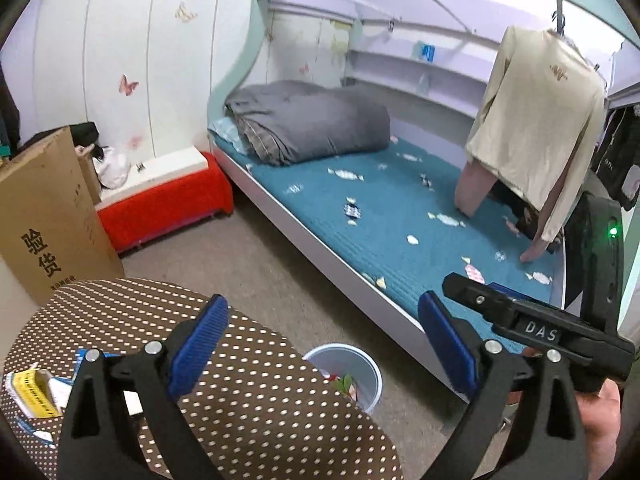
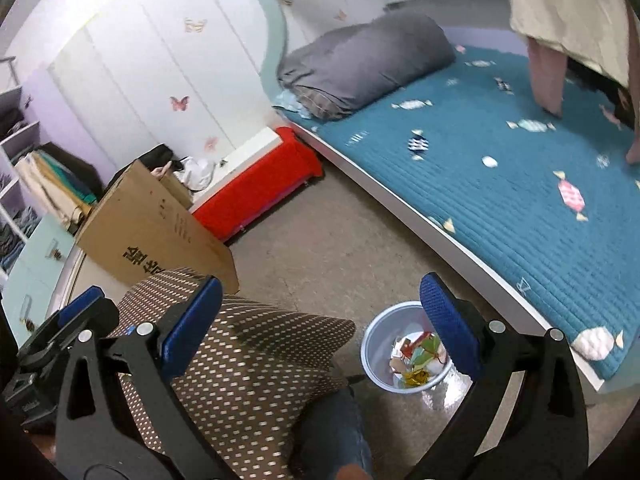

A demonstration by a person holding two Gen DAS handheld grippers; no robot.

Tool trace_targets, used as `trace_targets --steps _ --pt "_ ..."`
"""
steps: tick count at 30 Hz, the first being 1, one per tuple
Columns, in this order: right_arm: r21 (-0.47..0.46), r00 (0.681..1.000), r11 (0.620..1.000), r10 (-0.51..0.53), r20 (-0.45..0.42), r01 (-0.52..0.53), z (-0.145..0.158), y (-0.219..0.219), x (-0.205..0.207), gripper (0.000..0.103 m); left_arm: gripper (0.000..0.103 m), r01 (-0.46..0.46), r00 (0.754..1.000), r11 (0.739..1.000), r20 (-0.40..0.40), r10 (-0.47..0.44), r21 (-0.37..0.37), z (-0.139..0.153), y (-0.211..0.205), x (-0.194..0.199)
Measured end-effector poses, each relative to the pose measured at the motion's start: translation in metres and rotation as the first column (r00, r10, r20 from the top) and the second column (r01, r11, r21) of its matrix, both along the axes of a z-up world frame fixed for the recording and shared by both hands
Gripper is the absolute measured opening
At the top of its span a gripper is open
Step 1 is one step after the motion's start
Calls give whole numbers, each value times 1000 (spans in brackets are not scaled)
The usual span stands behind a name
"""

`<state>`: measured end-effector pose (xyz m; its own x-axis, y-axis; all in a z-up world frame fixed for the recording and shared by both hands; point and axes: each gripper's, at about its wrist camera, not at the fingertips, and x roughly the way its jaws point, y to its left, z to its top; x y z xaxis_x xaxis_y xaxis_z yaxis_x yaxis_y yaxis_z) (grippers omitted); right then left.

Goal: Collect trash
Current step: 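Move both tools back over the table, then grasp the white-blue carton with the right tool while the left tool grasps the blue toothpaste tube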

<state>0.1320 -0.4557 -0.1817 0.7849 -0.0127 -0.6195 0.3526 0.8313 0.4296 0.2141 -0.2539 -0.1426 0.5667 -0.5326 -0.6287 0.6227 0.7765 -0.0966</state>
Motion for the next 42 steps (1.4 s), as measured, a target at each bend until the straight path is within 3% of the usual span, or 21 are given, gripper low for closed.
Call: trace_targets --steps 11,23,31,42 --pt "-61 983 983 177 52 -173 35 67 13 97 94 -82 994 995 61 86 -62 23 77 -19" --pt "-135 905 897 426 1 -422 43 162 48 97 94 -258 963 961 52 264 -101 17 184 -17" --pt "-161 824 809 563 -64 -565 29 227 76 97 94 -380 924 921 7 382 -90 -4 247 -11" --pt "-215 684 650 703 -193 -729 -13 298 116 97 94 -542 838 840 -74 540 -2 -47 317 0"
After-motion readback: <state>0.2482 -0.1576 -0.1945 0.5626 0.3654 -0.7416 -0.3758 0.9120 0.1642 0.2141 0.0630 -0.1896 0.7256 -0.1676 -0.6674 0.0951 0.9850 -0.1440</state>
